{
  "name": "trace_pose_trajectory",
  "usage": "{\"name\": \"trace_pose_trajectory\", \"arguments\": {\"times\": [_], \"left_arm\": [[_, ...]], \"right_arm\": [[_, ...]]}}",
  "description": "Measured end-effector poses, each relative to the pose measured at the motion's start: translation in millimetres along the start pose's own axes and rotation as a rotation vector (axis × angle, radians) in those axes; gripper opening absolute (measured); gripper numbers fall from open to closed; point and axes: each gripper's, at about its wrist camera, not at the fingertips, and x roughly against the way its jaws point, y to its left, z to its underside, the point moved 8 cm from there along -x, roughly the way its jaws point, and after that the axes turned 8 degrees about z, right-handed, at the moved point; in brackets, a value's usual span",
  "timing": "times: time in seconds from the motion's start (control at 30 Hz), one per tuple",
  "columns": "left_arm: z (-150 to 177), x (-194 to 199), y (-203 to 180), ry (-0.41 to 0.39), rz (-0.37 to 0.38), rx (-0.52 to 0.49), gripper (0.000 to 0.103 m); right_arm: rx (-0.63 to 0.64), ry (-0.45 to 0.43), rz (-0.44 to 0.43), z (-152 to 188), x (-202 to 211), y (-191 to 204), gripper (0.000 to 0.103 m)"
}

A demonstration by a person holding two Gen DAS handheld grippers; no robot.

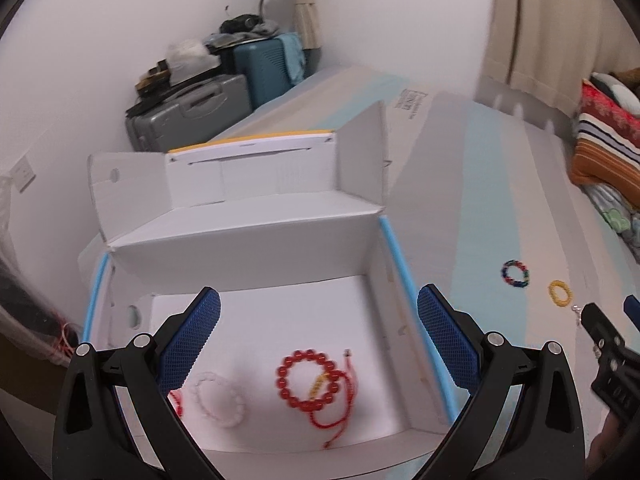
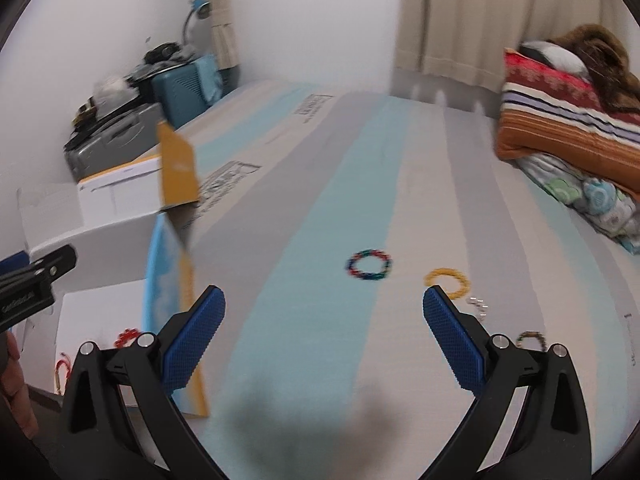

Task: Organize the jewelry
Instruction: 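Move both open tools back toward the remaining bracelets on the bed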

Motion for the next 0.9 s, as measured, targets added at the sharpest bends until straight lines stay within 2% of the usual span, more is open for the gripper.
{"name": "trace_pose_trajectory", "arguments": {"times": [0.23, 0.43, 0.77, 0.9], "left_arm": [[-0.6, 1.9, -47.8, -0.032, 0.095, -0.030, 0.097], [5.8, -1.0, -87.2, -0.008, 0.144, -0.053, 0.097], [25.9, -29.6, -170.8, 0.045, 0.172, -0.140, 0.097], [32.1, -40.9, -210.2, 0.053, 0.195, -0.190, 0.097]], "right_arm": [[-0.035, 0.052, 0.002, 3.5, -17.7, -64.0, 0.095], [-0.051, 0.067, 0.005, 6.3, -20.5, -105.0, 0.095], [0.017, 0.082, 0.080, 21.6, -32.2, -156.2, 0.095], [-0.010, 0.123, 0.111, 30.1, -44.1, -185.4, 0.095]]}}
